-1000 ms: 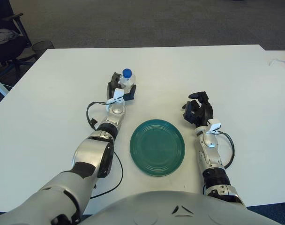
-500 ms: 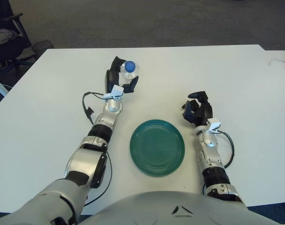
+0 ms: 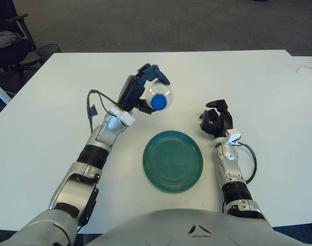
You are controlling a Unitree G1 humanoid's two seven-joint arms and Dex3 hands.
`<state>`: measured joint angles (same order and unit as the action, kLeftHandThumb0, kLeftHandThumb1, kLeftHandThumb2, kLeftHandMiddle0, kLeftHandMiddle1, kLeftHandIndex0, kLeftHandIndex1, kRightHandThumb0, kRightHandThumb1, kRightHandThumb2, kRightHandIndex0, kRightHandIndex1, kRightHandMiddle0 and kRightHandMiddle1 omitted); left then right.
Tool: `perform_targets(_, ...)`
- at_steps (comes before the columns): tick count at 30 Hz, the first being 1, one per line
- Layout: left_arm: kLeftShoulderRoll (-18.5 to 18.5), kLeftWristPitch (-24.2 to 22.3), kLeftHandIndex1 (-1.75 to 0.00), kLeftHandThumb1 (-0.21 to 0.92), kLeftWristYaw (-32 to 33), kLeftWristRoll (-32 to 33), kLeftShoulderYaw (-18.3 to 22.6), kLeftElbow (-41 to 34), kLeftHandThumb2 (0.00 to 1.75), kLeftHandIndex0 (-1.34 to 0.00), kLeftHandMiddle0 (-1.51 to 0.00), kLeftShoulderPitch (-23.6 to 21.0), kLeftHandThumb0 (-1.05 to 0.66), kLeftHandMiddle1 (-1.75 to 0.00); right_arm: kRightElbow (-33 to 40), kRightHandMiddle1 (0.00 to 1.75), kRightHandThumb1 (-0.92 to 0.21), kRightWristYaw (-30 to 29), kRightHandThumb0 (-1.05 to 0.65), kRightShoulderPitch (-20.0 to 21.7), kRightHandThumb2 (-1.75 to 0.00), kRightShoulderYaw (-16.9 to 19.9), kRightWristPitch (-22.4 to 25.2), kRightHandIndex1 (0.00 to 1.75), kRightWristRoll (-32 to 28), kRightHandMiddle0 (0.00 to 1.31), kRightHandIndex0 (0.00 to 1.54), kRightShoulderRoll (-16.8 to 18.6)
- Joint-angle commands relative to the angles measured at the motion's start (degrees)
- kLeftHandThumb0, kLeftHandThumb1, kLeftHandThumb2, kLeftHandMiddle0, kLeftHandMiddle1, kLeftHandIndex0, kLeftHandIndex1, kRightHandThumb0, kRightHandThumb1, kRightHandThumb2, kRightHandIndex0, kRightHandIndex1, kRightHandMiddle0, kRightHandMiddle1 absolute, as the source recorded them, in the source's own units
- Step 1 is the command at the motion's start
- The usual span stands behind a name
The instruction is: Put the bottle into the plate.
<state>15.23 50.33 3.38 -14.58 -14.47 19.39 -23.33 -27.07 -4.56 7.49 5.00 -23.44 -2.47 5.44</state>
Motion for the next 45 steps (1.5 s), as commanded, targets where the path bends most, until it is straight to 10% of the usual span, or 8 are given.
perform_targets(1,2.3,2.7,-1.75,0.24,-6.2,1.5,-2.4,1.1,1.4,-1.09,-1.28,-0.2,-0.06,-1.75,-2.5,1.75,-0.52,-0.4,0.0,-1.9,-1.09,0.3,2.1,1.72,-0.1,0.23,0.48,0.0)
perform_targets(9,5.3,15.0,-1.75,0.17,-3.7,-13.8,-1.3,8.4,1.45,-1.12,-1.28,-5.8,-0.11,-1.75,-3.8,1.75,-0.51,-1.1,0.0,-1.5,-1.09,0.5,-1.4,1.72,0.2,0.23,0.48,0.5)
perform_targets(14,5.3,0.7,-1.75,0.39,-9.1,-27.2,-4.3,-4.6,1.21,-0.63,-0.96,-3.5,-0.37,-1.75,-4.6,1.75,-0.51,-1.0,0.0,-1.4,-1.09,0.3,-2.5,1.7,0.2,0.24,0.5,0.2)
perform_targets(18,3.5,1.3,-1.75,0.32,3.6,-39.2,-7.3,-6.1,1.3,-0.63,-1.01,2.4,-0.46,-1.75,-4.8,1.75,-0.5,-0.6,0.0,-1.2,-1.09,0.3,-1.4,1.69,-0.3,0.25,0.5,0.1)
perform_targets(26,4.5,2.2,-1.75,0.11,5.8,-42.2,-10.9,-5.7,1.56,-0.78,-1.21,-1.1,-0.56,-1.75,-5.9,1.75,-0.5,-0.2,0.0,-0.6,-1.1,0.5,-1.4,1.71,-0.5,0.24,0.49,-0.1)
perform_targets(45,5.2,3.7,-1.75,0.11,-1.5,-36.5,-17.4,-4.2,1.57,-0.78,-1.28,-3.1,-0.56,-1.75,-7.9,1.75,-0.52,-0.7,0.0,0.3,-1.07,0.8,-2.2,1.69,-0.2,0.23,0.49,-0.6)
